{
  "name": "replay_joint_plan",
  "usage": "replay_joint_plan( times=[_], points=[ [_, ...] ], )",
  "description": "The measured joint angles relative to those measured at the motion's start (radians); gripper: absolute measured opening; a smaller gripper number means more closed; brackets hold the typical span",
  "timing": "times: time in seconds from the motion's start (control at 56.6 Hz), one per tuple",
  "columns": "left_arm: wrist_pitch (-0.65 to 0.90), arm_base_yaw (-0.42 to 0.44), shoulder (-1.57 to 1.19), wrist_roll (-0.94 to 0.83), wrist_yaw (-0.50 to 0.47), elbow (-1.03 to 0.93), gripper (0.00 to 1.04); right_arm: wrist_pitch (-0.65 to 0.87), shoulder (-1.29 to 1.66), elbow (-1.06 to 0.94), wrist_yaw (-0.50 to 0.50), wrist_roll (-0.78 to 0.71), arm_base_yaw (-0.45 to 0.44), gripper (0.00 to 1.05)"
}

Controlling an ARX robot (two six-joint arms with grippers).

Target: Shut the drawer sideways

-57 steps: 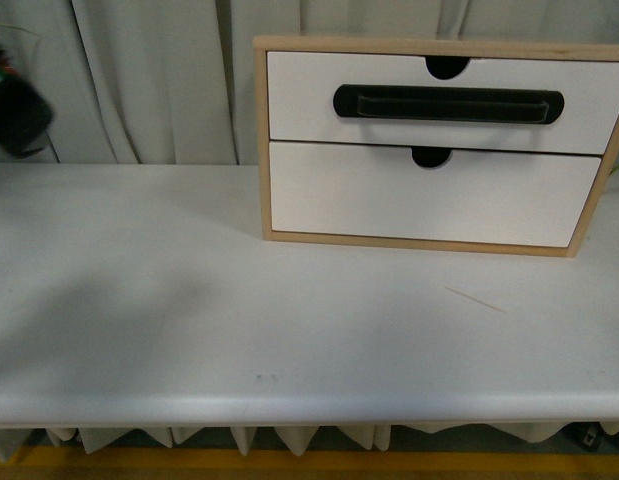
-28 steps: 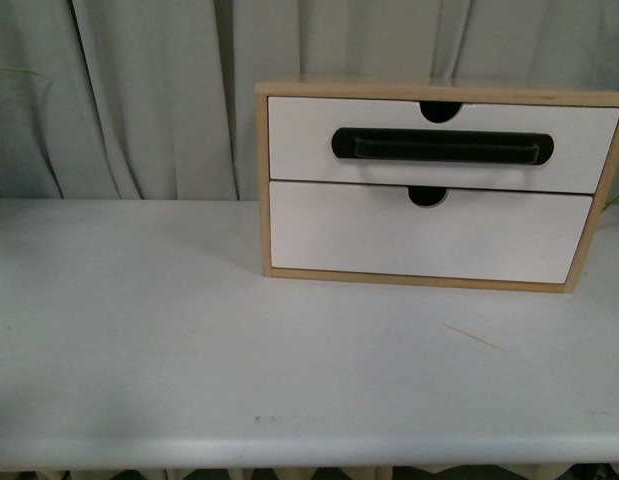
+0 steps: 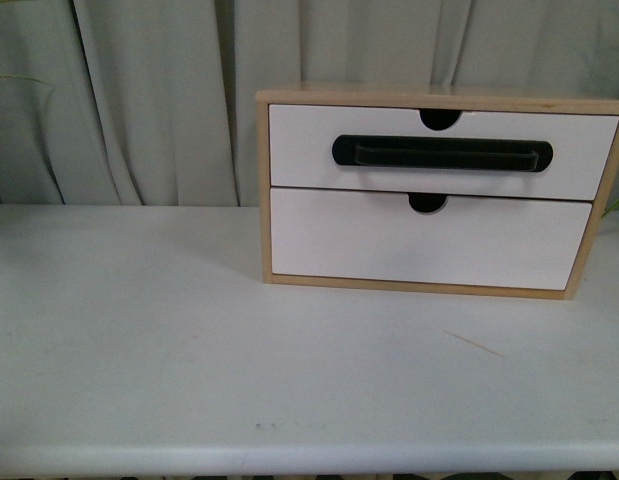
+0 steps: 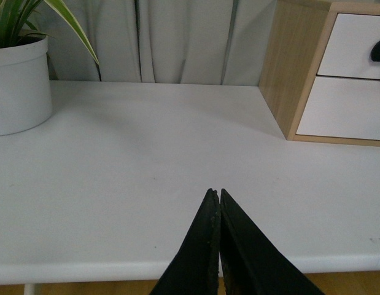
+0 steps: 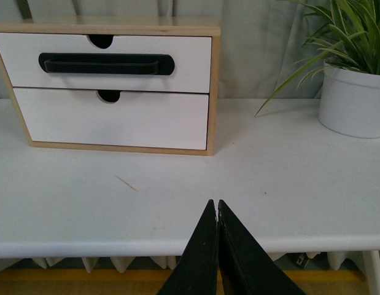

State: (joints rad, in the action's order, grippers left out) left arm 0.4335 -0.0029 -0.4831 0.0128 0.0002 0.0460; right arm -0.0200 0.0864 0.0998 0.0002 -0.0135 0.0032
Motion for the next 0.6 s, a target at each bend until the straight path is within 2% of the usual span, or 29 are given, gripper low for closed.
replay_joint_plan(
  times=[0.124, 0.601],
  points=[
    [-0.001, 0.0, 0.046, -0.003, -0.001, -0.036, 0.04, 0.005, -0.018, -0.022, 0.001, 0.001, 0.0, 0.01],
    [-0.185, 0.0, 0.239, -0.005, 0.0, -0.039, 0.04, 0.016, -0.08, -0.094, 0.001, 0.002, -0.001, 0.01]
  ],
)
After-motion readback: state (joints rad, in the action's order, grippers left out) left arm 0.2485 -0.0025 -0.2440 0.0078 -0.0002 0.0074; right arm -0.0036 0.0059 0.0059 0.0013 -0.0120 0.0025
